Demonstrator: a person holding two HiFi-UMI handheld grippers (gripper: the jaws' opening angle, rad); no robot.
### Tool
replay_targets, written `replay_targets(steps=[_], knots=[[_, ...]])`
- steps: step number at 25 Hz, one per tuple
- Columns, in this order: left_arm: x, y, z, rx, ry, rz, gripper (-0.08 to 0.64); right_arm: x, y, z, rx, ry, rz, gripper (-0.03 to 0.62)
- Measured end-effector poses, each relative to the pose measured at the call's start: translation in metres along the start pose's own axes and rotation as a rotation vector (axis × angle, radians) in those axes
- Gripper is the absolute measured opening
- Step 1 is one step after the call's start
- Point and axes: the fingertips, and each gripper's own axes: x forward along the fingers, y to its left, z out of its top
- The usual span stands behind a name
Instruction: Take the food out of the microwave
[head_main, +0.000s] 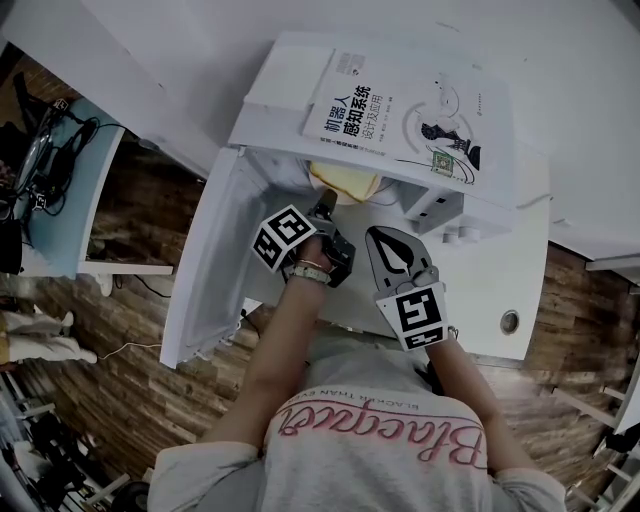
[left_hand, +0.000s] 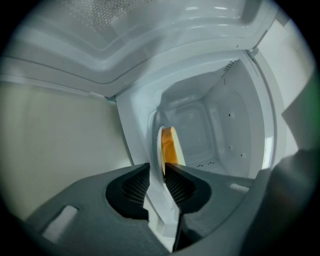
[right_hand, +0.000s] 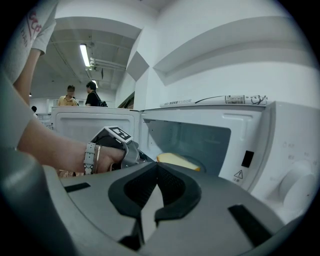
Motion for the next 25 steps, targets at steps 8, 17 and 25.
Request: replay_targets(steps=[8, 17, 25], knots=[[-0.001, -0.008, -0.001, -0.032, 0.012, -0.012, 0.036, -0.004, -0.001, 0.001, -0.006, -0.003, -0.011, 0.011], [-0.020, -0.022, -0.005, -0.055, -0.016, -0.140, 0.012, -0.012, 0.009, 0.002, -0.002, -0.013, -0.013, 0.011], [-0.053, -0.026, -0.020, -0.053, -0.032, -0.187, 0.012, -0.035, 0.018, 0.001, 0.011, -0.042, -0.052, 0.010]])
